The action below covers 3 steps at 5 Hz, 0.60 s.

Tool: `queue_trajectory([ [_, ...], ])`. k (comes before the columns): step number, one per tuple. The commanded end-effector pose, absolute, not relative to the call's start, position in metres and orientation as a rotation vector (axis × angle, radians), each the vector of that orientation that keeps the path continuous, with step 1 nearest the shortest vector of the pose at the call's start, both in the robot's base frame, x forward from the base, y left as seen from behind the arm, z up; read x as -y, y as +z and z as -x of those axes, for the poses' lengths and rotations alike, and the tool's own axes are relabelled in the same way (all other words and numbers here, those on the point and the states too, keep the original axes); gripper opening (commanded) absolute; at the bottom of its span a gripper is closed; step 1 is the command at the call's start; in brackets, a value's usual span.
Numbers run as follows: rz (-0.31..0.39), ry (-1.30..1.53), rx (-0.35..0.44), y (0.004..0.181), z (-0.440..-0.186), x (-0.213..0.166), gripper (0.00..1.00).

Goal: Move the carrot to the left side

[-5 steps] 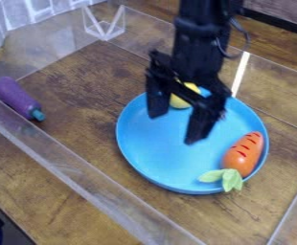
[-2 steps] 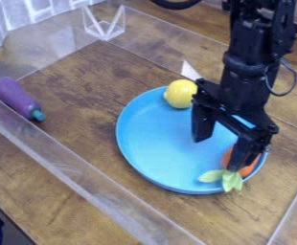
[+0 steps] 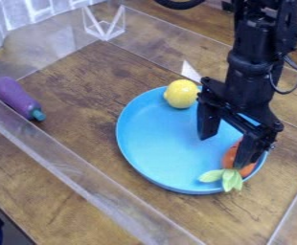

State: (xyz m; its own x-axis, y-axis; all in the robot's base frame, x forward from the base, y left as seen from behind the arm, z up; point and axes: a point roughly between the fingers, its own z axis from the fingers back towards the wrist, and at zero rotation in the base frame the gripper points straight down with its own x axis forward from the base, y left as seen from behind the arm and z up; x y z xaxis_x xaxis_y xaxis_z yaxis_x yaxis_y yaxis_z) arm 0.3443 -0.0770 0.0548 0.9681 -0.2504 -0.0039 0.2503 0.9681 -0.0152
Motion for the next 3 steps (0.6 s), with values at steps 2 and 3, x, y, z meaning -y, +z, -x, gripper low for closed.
queue_trajectory([
  [2,0.012,-0.277,0.078,0.0716,-0.3585,0.0841,1.00],
  [3,0.011,-0.280,0.086,0.0705,-0.3606,0.0847,1.00],
])
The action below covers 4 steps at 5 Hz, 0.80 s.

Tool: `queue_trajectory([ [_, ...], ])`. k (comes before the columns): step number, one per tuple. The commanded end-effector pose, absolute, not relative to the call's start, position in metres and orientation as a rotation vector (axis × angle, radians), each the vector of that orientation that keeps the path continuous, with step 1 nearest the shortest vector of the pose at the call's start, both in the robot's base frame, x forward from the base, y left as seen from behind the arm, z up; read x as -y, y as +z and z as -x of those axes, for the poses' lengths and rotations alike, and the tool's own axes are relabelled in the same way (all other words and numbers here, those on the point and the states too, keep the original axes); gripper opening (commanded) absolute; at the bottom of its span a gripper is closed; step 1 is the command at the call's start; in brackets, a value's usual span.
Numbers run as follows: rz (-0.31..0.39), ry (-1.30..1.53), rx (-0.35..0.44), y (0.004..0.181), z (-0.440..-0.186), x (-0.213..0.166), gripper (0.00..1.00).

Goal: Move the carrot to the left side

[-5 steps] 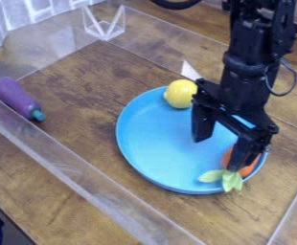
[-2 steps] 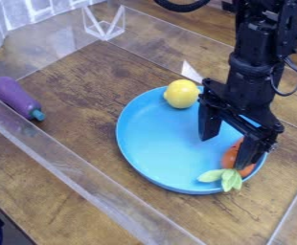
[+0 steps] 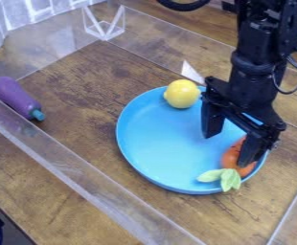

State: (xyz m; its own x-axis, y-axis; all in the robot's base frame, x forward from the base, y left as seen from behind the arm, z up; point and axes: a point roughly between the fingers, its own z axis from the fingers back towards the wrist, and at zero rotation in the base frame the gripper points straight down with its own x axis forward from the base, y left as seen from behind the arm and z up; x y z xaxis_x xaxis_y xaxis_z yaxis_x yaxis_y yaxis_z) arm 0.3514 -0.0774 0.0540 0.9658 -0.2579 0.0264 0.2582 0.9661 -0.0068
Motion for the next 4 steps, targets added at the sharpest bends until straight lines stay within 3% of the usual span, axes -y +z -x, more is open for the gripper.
queue_trajectory([
  [1,0.011,-0.281,0.092,0.068,-0.363,0.085,1.00],
  [4,0.023,-0.280,0.084,0.054,-0.368,0.088,1.00],
])
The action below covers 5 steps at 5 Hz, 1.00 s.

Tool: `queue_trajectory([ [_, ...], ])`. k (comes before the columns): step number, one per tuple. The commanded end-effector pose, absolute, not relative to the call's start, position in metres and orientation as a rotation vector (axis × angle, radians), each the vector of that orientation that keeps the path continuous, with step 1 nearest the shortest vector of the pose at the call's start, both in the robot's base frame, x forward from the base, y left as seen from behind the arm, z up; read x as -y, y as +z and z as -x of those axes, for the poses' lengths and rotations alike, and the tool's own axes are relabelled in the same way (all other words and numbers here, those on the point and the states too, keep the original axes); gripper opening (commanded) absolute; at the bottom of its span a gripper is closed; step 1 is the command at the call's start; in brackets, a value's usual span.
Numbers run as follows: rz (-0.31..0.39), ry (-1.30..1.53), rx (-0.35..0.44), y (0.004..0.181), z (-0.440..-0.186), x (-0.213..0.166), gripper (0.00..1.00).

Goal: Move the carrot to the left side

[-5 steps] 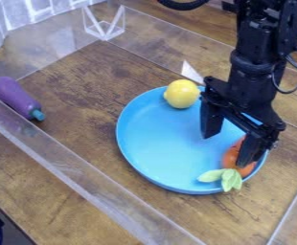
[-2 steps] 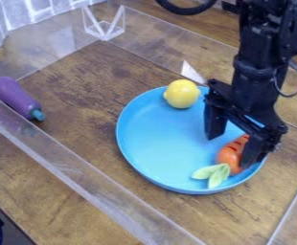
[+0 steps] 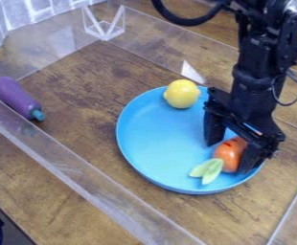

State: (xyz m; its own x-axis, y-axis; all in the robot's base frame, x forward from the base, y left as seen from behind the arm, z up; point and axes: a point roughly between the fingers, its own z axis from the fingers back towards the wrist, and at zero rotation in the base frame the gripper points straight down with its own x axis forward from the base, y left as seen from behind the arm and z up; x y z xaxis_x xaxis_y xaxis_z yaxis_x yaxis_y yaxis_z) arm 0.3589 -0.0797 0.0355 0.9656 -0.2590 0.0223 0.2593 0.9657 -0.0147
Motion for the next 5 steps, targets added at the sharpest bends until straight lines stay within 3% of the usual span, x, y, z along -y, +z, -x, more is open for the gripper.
queue_trajectory([
  [1,0.027,-0.282,0.075,0.048,-0.370,0.089,0.00],
  [2,0.031,-0.281,0.081,0.047,-0.375,0.089,0.00],
  [3,0.019,-0.281,0.097,0.060,-0.378,0.088,0.00],
  [4,0.003,-0.283,0.119,0.075,-0.383,0.087,0.00],
  [5,-0.018,-0.272,0.175,0.102,-0.394,0.084,0.00],
])
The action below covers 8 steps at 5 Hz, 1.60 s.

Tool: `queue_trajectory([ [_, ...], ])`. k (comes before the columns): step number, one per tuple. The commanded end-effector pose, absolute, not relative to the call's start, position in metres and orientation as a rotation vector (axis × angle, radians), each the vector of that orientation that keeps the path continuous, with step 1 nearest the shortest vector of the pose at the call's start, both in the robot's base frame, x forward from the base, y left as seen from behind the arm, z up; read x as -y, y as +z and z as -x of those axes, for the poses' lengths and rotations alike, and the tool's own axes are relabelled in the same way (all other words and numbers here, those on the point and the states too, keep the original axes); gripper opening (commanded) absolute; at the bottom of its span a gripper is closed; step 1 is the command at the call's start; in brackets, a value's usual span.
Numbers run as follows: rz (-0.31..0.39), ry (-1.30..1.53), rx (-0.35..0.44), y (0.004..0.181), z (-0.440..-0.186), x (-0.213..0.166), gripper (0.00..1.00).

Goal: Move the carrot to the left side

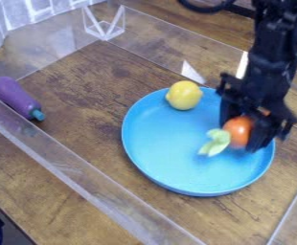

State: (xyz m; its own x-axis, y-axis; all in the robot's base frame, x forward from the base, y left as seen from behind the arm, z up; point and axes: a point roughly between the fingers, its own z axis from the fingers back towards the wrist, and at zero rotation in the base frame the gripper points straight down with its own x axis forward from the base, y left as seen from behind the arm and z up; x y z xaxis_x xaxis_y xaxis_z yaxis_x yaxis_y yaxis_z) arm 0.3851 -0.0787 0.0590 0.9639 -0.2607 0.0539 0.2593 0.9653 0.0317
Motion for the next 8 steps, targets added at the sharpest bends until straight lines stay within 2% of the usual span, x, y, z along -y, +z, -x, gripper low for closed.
queue_trajectory([
  [1,-0.045,-0.248,0.231,0.137,-0.403,0.074,0.00],
  [2,-0.073,-0.220,0.284,0.169,-0.411,0.061,0.00],
  [3,-0.091,-0.196,0.296,0.181,-0.397,0.047,0.00],
  [4,-0.103,-0.190,0.303,0.165,-0.392,0.042,0.00],
  [6,-0.117,-0.206,0.327,0.169,-0.392,0.044,0.00],
  [8,-0.124,-0.229,0.354,0.158,-0.406,0.049,0.00],
])
